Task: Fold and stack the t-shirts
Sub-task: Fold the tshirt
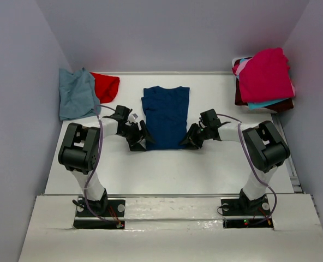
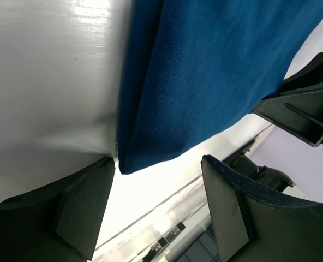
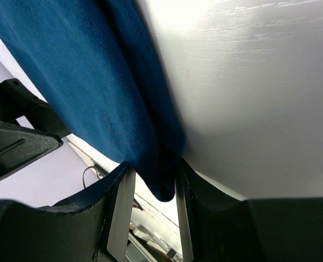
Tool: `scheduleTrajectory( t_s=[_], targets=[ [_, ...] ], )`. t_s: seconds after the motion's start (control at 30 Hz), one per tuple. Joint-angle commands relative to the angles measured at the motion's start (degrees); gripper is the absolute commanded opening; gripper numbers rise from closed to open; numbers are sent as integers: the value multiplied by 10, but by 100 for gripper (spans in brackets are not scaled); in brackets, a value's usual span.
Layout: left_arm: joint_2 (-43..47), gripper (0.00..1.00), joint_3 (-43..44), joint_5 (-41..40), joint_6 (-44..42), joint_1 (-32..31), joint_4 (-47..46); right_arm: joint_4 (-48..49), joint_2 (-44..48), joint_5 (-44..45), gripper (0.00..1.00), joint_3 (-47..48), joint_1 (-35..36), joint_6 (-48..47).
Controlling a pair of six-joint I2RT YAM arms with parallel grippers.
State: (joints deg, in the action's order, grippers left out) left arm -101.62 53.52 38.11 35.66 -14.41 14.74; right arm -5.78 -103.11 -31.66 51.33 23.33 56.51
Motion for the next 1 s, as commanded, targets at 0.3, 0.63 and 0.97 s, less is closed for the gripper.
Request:
scheduleTrajectory(
  t_s=[0.3,0.63,0.97],
  targets=[
    [-95,56,-11,-147,-59,8,-5,-14,8,23,41,7,4,-15],
    [-70,35,-38,-140,-59,8,-3,-14,6,32,41,1,4,-17],
    [-63,41,-44,-138,-62,8,-3,-32,8,53,41,8,4,-26]
  ],
)
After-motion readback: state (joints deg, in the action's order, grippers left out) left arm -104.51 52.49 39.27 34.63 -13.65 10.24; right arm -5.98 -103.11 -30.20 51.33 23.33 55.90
